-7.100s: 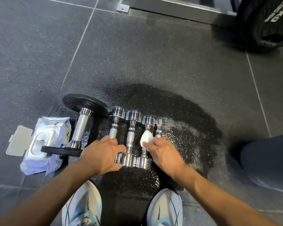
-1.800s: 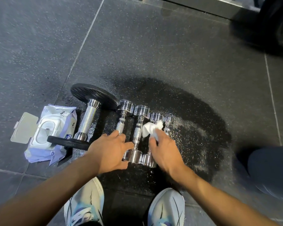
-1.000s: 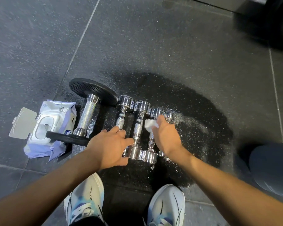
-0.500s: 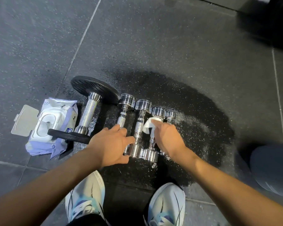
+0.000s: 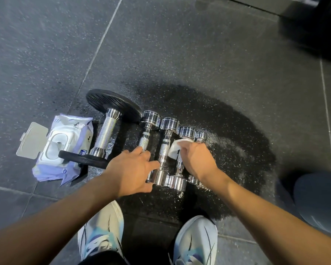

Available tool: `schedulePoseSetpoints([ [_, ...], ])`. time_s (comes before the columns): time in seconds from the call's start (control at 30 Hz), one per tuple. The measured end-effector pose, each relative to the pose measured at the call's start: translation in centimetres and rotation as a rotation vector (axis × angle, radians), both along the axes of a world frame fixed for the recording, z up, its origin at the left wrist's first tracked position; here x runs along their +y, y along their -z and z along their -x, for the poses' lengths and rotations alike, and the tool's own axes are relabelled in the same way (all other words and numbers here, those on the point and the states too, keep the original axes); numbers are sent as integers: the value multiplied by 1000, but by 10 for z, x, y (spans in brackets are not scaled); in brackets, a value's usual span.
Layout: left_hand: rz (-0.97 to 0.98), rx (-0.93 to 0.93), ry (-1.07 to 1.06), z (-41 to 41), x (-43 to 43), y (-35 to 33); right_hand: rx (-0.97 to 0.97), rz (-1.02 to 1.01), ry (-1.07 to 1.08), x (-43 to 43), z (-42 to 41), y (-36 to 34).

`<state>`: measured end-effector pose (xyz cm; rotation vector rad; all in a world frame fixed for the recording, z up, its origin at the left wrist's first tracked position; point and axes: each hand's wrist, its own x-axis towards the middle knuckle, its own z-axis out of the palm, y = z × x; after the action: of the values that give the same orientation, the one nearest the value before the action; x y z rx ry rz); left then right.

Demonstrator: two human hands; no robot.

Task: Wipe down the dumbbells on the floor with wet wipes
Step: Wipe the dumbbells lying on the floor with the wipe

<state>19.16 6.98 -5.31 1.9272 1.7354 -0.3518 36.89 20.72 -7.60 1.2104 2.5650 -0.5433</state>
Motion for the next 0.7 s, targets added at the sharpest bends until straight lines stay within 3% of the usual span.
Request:
schedulePoseSetpoints([
  [0.17, -8, 7, 6, 0, 0, 0, -172, 96, -77, -28, -7, -6],
  [0.3, -7, 16, 12, 0, -1, 0, -30, 258, 78, -18, -5, 2],
  [0.43, -11, 18, 19, 0, -1, 0, 211, 226, 209, 2, 0, 11],
  [0.7, -2, 9, 13, 1, 0, -2, 159, 254, 109, -28, -10, 14],
])
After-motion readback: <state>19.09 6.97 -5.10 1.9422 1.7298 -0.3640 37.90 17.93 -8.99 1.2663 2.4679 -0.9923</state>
